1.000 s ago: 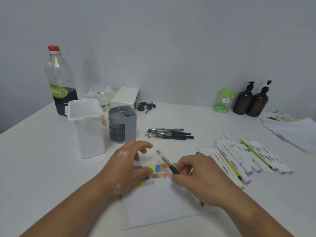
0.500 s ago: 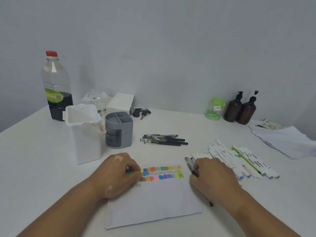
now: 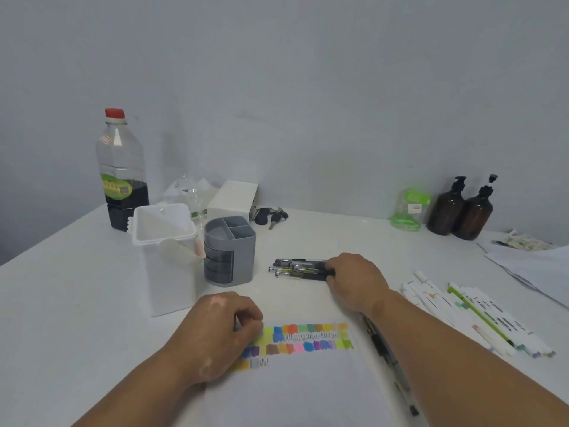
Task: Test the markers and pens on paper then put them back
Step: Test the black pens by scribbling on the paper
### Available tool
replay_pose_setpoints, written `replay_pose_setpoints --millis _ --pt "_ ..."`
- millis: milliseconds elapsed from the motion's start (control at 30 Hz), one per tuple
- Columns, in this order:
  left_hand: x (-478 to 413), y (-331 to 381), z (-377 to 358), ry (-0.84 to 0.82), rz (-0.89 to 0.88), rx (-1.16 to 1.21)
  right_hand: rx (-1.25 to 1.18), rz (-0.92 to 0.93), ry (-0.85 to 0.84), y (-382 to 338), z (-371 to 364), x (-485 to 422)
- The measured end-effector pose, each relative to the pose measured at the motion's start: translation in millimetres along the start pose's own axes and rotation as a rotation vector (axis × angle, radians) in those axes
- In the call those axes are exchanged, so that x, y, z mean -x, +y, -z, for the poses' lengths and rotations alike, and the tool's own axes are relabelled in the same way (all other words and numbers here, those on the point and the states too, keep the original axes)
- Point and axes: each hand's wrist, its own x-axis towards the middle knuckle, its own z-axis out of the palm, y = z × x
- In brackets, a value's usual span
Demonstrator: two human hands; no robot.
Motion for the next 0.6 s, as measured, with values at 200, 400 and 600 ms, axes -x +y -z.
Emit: replay_pose_setpoints --millis 200,400,600 --pt "0 -2 -3 0.006 -0.030 -0.010 -0.060 0.021 0.032 4 -4 5" --pt "1 2 -1 -0.018 0.000 0.007 -0.047 0.053 0.044 -3 10 19" --pt "3 18 6 0.102 0.087 0.210 -0.221 0.194 0.022 -36 39 77"
